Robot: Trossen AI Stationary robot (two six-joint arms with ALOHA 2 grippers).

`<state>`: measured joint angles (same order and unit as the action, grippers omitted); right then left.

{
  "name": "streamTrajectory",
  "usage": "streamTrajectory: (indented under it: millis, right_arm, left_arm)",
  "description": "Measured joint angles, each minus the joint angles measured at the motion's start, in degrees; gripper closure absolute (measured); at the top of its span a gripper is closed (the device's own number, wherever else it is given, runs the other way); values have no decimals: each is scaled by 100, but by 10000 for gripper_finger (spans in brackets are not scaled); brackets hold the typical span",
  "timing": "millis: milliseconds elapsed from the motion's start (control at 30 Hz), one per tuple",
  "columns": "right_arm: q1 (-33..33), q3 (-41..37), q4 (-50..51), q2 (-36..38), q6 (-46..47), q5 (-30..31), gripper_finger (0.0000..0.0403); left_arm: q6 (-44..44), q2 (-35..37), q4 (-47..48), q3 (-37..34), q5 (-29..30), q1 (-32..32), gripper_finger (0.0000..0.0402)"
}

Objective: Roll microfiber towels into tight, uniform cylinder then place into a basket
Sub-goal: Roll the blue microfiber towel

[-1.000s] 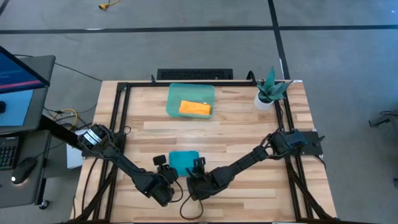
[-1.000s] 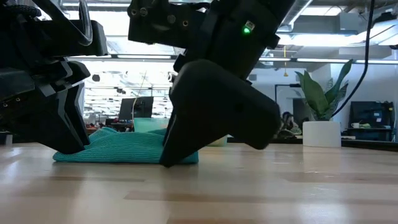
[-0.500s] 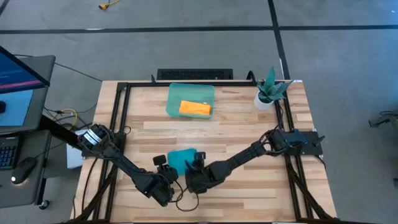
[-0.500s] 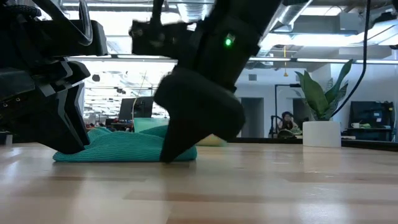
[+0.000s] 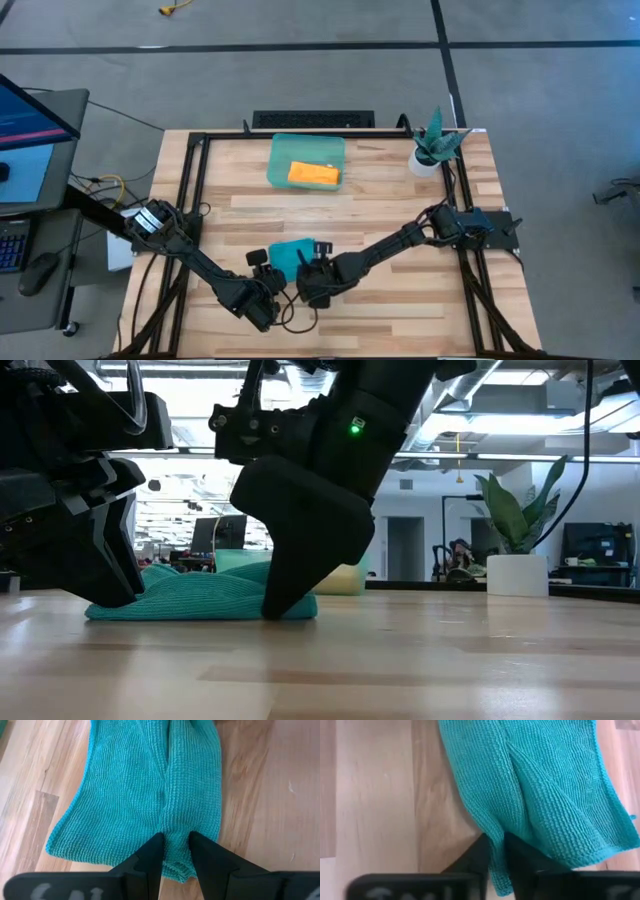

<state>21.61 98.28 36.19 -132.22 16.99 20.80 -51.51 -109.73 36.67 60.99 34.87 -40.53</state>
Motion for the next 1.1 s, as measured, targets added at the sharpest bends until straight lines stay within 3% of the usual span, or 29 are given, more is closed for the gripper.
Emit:
streamTrajectory:
  millis: [200,400,600,1100]
  right_arm:
    - [-26,-7,-132,-9,3,-70,392]
    - [-5,-9,-136,-11,301,-145,377]
    - [2,-9,-134,-11,384,-275,396]
    - [102,0,-180,0,1497,-1050,396]
  left_arm:
    - [19,0,4,0,2,2,301]
    - [17,2,36,-2,54,0,275]
    - [11,2,166,2,131,-2,246]
    - [319,-28,642,516,369,-713,248]
